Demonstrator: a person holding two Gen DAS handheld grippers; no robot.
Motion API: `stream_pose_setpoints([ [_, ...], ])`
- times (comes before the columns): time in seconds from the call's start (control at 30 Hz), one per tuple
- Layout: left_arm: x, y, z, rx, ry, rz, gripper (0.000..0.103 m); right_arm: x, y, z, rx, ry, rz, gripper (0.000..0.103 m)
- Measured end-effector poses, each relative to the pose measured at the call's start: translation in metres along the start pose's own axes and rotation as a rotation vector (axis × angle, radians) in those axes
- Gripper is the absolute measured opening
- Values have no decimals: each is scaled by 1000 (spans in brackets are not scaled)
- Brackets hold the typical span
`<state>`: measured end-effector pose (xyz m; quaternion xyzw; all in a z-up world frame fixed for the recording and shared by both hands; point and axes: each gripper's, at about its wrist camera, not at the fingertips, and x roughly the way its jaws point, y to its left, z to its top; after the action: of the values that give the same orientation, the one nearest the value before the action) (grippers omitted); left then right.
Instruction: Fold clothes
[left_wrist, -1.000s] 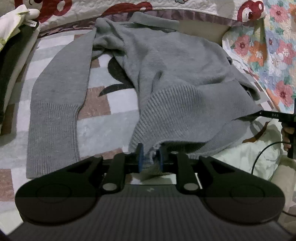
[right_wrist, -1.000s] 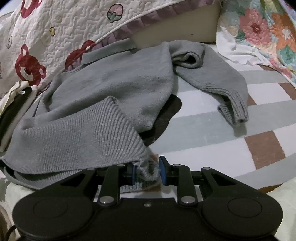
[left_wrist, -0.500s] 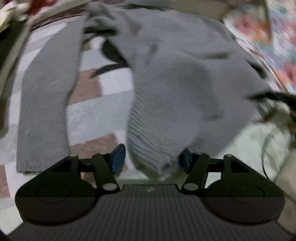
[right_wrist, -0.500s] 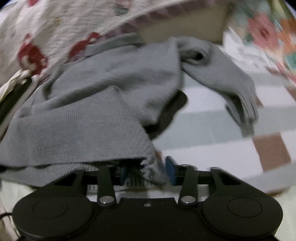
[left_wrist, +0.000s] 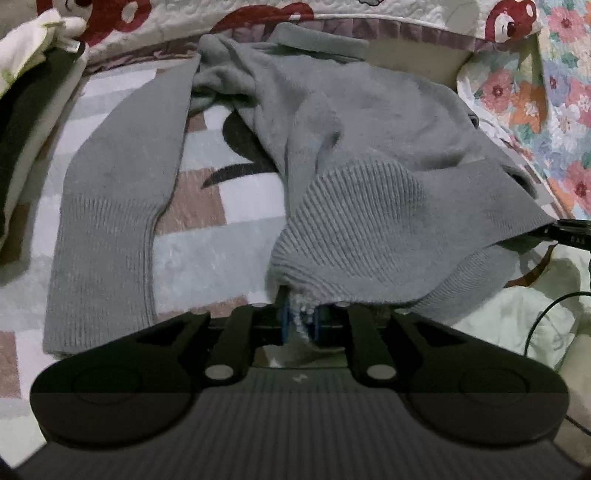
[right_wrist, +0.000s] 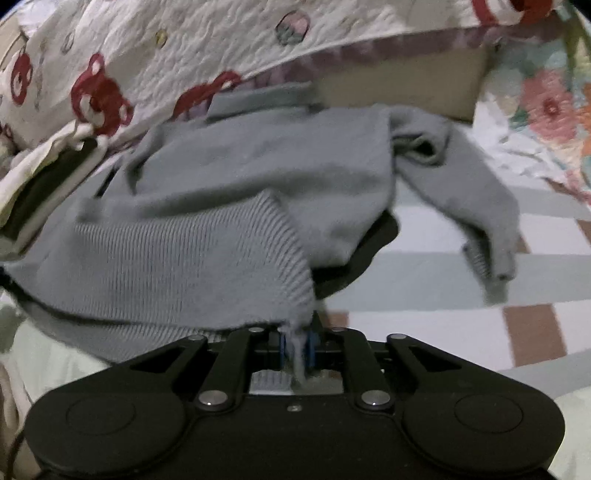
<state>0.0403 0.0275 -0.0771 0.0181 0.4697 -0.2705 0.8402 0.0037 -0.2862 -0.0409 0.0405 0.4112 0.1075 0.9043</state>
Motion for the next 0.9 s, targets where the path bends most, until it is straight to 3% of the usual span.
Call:
stream_pose_setpoints([
  [0.07,3,2,1,2,-1,10,26,3,2,-4,-34,-5,-12,27],
  [0.13,7,4,2,-6,-1,18,44,10,3,-7,-73,4,-48,40],
  [0.2,13,8,3,-23,-2,26,47,26,-3,-8,-54,57,-73,42],
  [0.27,19,11,4,-43,13,9,34,29,-14,-6,17,31,-63,39],
  [0.3,19,11,4,-49,25,4,4,28,-18,-5,49,13,-62,12],
  [0.4,7,4,11,-61,19,-11,5,8,-27,0,147,-64,-62,9],
  [0.5,-32,-13,26,-7,-96,16,5,-17,-26,-7,162,-97,-88,8],
  [0.63,-110,-28,38,-6,-278,-32,5,-49,-25,-17,182,-140,-122,3],
  [0.7,-134,-32,31,13,-310,-39,5,-66,-25,-22,191,-162,-139,3],
  [0.9,-93,-29,6,25,-161,14,5,-103,-28,-39,237,-211,-184,3],
])
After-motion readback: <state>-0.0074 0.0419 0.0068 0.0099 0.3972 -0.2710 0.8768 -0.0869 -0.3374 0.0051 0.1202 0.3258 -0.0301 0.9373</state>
